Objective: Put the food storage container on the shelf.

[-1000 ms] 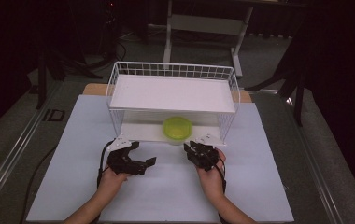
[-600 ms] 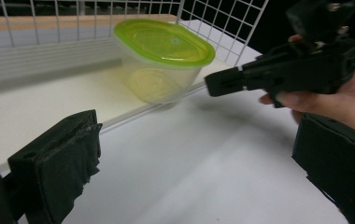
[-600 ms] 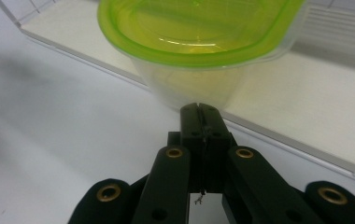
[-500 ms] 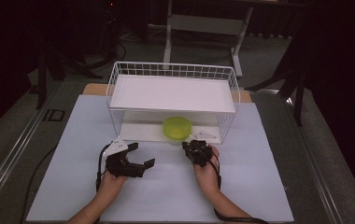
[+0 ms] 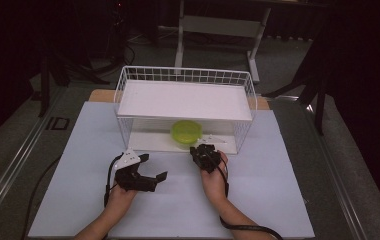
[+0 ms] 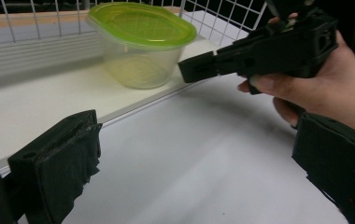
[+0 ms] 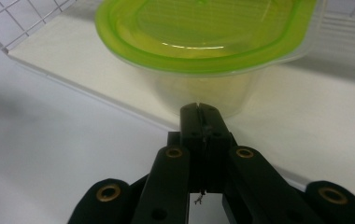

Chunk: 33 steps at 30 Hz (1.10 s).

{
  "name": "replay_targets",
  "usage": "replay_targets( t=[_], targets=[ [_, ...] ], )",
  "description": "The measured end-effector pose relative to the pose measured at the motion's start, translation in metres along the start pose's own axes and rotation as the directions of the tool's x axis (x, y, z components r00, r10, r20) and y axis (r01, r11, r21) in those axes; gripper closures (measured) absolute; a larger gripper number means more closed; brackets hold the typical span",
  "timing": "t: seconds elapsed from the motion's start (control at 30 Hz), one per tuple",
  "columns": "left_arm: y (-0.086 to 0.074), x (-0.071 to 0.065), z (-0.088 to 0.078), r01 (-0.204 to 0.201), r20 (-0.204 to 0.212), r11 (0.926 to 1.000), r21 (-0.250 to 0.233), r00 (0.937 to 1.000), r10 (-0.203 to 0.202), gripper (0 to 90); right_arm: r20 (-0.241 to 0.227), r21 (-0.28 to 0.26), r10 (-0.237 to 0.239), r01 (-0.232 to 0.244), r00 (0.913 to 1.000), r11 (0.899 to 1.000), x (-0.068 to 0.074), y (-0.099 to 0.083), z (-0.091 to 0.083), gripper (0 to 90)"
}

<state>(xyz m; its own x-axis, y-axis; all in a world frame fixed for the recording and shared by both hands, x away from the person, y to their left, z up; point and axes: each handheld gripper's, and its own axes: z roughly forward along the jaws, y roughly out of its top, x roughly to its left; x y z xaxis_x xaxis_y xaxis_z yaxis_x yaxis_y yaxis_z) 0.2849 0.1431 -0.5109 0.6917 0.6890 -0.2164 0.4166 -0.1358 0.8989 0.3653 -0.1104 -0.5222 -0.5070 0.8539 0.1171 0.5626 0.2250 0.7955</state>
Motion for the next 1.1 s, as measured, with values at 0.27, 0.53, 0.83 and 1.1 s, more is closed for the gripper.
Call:
replay_targets(
  t=[0.27, 0.53, 0.83, 1.1],
  targets=[
    [-0.001, 0.002, -0.002, 0.017, -0.011, 0.9999, -0.002, 0.9998, -0.017, 1.9, 0.005, -0.022, -0.01, 0.01, 0.9999, 1.0, 0.006, 0.007, 0.008, 89.0],
    [-0.001, 0.003, -0.007, 0.022, -0.008, 0.9996, -0.016, 0.9997, -0.022, 1.9, 0.002, -0.027, 0.015, -0.015, 0.9999, 1.0, 0.004, 0.016, 0.018, 88.4],
    [0.0, 0.004, -0.009, 0.019, 0.003, 0.9996, -0.021, 0.9998, -0.019, 1.9, 0.012, -0.026, -0.013, 0.013, 0.9999, 1.0, 0.008, 0.018, 0.02, 84.5],
    [0.0, 0.003, -0.01, 0.018, 0.003, 0.9997, -0.017, 0.9998, -0.018, 1.9, -0.002, -0.026, -0.04, 0.04, 0.9992, 0.999, 0.008, 0.012, 0.007, 80.1]
  ],
)
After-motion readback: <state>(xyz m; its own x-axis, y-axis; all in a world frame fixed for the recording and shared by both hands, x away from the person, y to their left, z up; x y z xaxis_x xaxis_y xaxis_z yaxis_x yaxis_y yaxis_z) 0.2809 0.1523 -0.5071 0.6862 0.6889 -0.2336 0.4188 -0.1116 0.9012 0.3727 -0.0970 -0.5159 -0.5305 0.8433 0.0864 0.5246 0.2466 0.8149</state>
